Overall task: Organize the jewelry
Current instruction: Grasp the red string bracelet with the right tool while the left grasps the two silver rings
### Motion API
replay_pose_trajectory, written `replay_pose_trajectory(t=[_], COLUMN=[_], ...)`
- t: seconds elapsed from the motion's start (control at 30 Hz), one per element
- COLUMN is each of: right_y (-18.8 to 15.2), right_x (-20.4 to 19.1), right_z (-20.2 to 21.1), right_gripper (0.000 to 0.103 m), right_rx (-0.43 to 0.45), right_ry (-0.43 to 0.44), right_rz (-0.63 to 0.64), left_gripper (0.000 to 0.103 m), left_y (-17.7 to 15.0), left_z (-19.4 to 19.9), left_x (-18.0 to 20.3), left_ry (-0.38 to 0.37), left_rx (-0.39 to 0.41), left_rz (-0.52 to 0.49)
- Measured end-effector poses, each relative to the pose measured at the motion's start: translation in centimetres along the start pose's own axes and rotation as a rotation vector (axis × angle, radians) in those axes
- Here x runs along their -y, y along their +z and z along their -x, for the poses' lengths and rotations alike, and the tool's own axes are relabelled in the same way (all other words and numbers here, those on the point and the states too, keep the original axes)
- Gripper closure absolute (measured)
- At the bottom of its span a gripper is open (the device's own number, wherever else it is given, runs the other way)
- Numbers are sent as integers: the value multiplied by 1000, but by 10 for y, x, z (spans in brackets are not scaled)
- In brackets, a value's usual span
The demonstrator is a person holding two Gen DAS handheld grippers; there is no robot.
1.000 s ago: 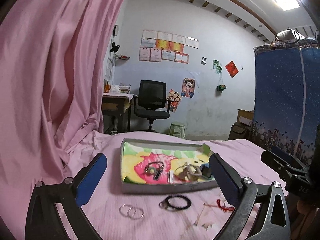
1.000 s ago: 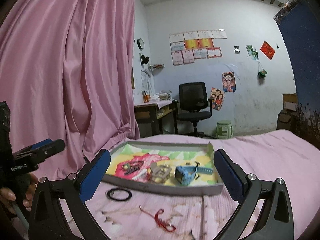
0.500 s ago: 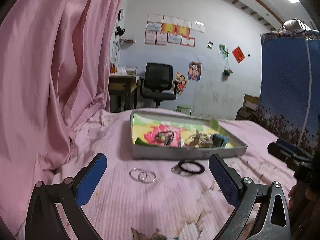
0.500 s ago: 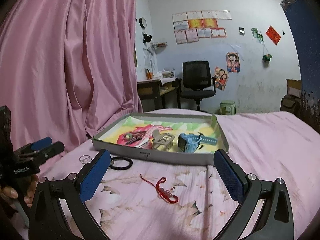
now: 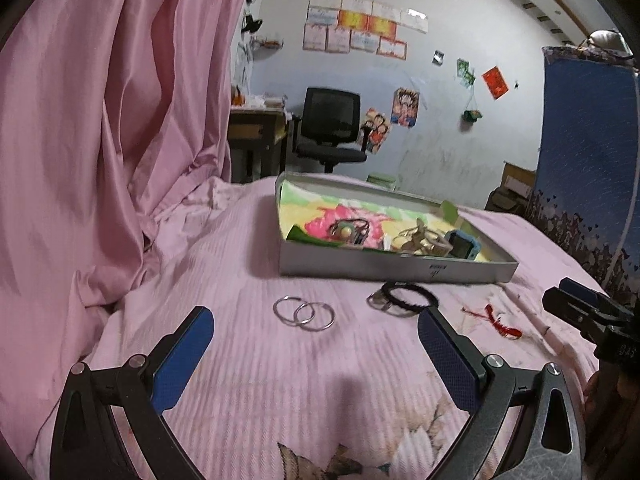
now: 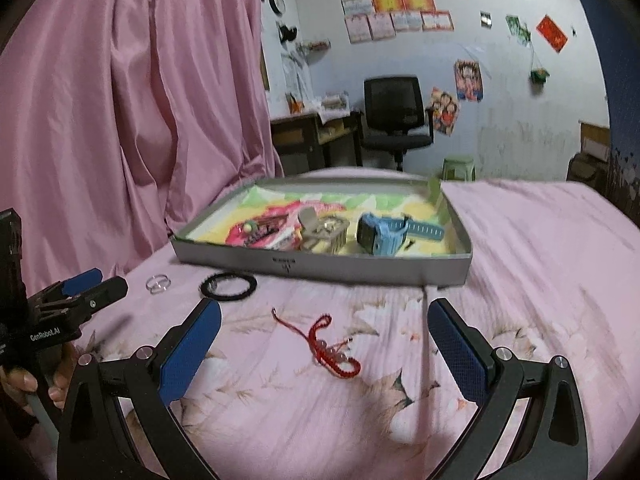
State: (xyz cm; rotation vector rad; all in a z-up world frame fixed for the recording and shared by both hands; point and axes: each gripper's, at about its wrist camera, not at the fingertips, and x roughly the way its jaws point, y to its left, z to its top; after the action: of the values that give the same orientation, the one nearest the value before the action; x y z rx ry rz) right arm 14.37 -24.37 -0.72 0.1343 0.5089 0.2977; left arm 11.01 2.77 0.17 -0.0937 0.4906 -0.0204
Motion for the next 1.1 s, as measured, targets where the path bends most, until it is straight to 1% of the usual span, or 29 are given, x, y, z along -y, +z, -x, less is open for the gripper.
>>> replay_pose_trajectory(t=[0.17,0.23,0.43,0.63,0.67,0.7,0.77,0.8,0.83,0.97,1.03,1.1], right_y=[-4,-7,-15,-21,-21,-22,-23,-23,-23,-24,-25,-26], right_x=[5,7,7,8,8,7,5,4,4,2,2,1], right_z=[-18,-28,-57,-74,-75,-77,-79,-79,-80,-79,-79,-78], right_gripper=[1,1,1,2,4,7,12,14,15,22,26,33], right_rx=[-86,-131,-250,-311,-316,-322,-332,-335,-336,-337,-336,-333], right_ry=[26,53,112,143,146,151,161,165,169,184,194,199], right_rz=[-34,-47,-72,-104,-105,-105,-103,-102,-102,-113,-122,-125], left_gripper=[0,0,0,0,0,1,4,9,16,25,31,36], left_y=[3,4,8,11,12,13,14,15,15,14,13,12], left_z=[-16,-26,-51,-69,-73,-76,-80,-83,-85,-87,-86,-84], left_x=[-3,-4,-10,-18,-19,-19,-21,-21,-22,-22,-22,-20], left_ry=[5,4,-15,-39,-45,-51,-62,-69,-76,-104,-113,-122], left_rx=[-70,-109,-180,-228,-238,-247,-257,-265,-270,-275,-272,-269], left_rz=[2,-3,8,6,4,4,2,2,2,4,0,-6])
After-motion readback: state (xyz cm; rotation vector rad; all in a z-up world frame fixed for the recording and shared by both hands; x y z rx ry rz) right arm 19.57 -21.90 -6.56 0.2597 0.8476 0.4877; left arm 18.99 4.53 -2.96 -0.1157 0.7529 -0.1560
